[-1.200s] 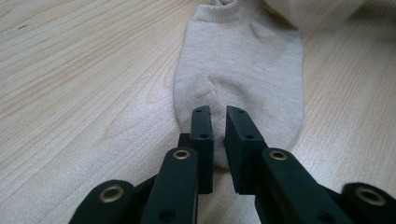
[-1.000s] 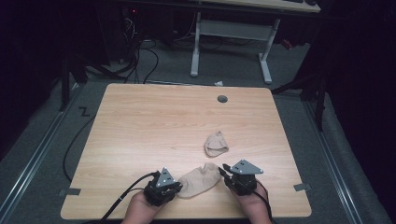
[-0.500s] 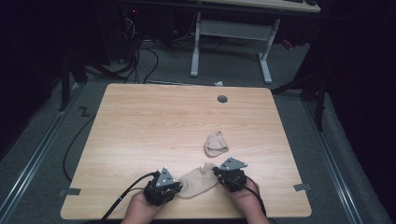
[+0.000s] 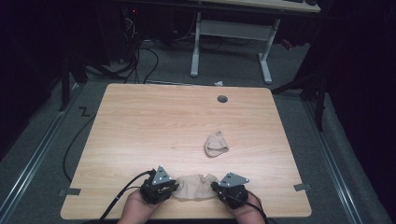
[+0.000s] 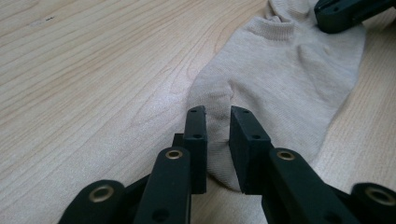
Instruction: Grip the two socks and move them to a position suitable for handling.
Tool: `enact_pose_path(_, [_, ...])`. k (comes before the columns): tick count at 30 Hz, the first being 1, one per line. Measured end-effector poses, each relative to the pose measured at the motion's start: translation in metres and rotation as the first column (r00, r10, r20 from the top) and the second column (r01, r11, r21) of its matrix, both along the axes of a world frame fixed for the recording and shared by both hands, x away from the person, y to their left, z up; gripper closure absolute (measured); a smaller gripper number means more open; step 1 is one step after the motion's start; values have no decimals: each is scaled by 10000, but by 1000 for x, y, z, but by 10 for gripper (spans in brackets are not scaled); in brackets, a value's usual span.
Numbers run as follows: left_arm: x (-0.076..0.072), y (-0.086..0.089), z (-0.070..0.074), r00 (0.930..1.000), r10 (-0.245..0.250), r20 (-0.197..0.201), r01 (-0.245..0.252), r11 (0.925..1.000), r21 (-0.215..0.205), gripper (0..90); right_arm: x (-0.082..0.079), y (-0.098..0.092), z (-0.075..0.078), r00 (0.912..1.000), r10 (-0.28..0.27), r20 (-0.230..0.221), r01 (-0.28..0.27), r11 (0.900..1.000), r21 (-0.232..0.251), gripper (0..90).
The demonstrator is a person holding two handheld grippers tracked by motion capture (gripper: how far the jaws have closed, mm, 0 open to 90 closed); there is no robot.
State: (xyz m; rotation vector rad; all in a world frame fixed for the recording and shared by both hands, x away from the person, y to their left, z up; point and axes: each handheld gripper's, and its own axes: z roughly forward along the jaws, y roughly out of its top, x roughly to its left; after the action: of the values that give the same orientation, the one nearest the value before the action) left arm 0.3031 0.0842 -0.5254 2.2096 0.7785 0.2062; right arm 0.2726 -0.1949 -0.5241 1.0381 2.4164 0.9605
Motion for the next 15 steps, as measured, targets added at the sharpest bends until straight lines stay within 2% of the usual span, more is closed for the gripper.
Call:
enact_pose_path(2, [0, 1, 1, 10000, -21, -38, 21, 10000, 18, 762, -1, 1, 0, 10000, 40, 29, -40, 10000, 21, 842])
enact_pose_path(3, [0, 1, 2, 10000, -27, -26, 27, 10000, 18, 723, -3, 1, 1, 9999, 106, 34, -107, 9998, 179, 794])
enact_pose_path(6, [1, 7, 7, 9998, 194, 79, -193, 9996, -226, 650, -1, 1, 4, 9993, -17, 368, -1, 9988, 481, 749])
enact_pose_path(9, [5, 18, 13, 9982, 529, 287, -514, 9973, -527, 614, 4, -3, 8, 9960, -333, 831, 286, 9980, 567, 706])
enact_pose_path(12, [8, 25, 15, 9961, 788, 395, -760, 9948, -675, 590, 16, -10, 11, 9911, -812, 1060, 747, 9951, 641, 702])
enact_pose_path(13, [10, 30, 16, 9934, 1000, 558, -957, 9927, -739, 577, 22, -13, 13, 9884, -1027, 1121, 956, 9932, 672, 700])
enact_pose_path(15, [11, 31, 17, 9918, 1102, 649, -1055, 9918, -717, 553, 36, -18, 17, 9833, -1424, 1134, 1336, 9877, 818, 683])
